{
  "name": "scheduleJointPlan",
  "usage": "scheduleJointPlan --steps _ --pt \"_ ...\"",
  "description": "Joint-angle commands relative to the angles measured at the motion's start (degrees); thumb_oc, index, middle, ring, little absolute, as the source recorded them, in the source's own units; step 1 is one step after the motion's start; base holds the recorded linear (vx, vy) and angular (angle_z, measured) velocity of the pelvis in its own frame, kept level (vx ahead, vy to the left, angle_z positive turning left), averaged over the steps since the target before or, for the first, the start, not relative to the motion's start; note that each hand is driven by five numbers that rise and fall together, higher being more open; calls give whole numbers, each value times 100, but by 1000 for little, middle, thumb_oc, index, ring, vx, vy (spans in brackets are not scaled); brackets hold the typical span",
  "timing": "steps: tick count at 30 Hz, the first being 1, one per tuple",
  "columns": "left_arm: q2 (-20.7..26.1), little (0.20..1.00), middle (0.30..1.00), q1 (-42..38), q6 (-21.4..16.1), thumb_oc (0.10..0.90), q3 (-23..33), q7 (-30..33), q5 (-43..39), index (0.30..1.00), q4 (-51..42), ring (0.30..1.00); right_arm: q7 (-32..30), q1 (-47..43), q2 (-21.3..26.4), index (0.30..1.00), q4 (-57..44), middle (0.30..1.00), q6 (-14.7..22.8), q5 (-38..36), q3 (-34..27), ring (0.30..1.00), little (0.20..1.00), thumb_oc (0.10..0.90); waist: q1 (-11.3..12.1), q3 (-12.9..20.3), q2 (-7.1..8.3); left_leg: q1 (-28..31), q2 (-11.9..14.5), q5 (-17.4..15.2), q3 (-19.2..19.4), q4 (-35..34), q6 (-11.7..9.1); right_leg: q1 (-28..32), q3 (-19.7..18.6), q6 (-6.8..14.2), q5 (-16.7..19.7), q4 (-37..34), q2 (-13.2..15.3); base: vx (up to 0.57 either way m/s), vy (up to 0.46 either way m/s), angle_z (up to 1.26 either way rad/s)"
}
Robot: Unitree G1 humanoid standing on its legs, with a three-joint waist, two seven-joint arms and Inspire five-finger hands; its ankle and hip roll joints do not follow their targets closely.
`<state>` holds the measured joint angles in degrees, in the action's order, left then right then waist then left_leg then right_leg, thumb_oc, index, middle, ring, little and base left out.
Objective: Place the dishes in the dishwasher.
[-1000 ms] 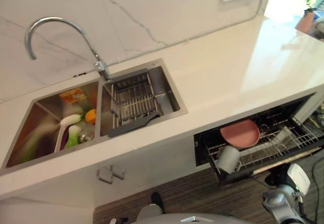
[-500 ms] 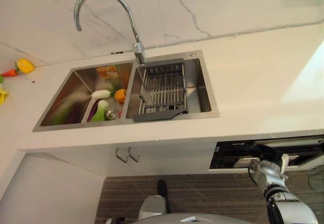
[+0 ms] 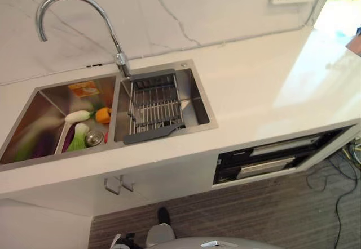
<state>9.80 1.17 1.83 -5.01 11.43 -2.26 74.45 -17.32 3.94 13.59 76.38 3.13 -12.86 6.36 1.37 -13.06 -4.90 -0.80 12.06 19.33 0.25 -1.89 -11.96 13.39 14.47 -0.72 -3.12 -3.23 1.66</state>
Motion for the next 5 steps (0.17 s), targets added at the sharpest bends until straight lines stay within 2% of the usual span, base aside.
scheduleJointPlan --steps 1,2,3,4,5 --pt "21 900 900 -422 -233 800 -83 203 -432 900 77 900 -10 -444 438 900 -143 900 4 659 -299 900 900 800 15 -198 29 -575 -280 -1084 -556 1413 81 207 376 302 -548 -177 165 -176 -44 -43" --pt "21 900 900 -422 -233 800 -83 203 -432 900 77 900 -10 -444 438 900 -143 900 4 659 -299 900 900 800 15 -198 29 -575 -280 -1084 -556 1413 81 207 376 302 -548 -177 165 -231 -35 -12" --pt "25 900 900 -446 -184 800 -92 178 -407 900 143 900 -18 -365 502 900 -91 900 -32 658 -404 900 900 800 -134 -147 130 -445 -44 -1162 -263 1626 142 132 503 292 -469 -177 219 -63 86 121" --pt "42 900 900 -409 -172 800 -88 88 -333 900 220 900 30 -218 628 900 117 900 -130 611 -599 900 900 800 -287 9 196 172 346 -1487 183 1361 128 -17 621 333 -414 -177 259 -63 86 121" --pt "42 900 900 -409 -172 800 -88 88 -333 900 220 900 30 -218 628 900 117 900 -130 611 -599 900 900 800 -287 9 196 172 346 -1487 183 1361 128 -17 621 333 -414 -177 259 -13 116 134"
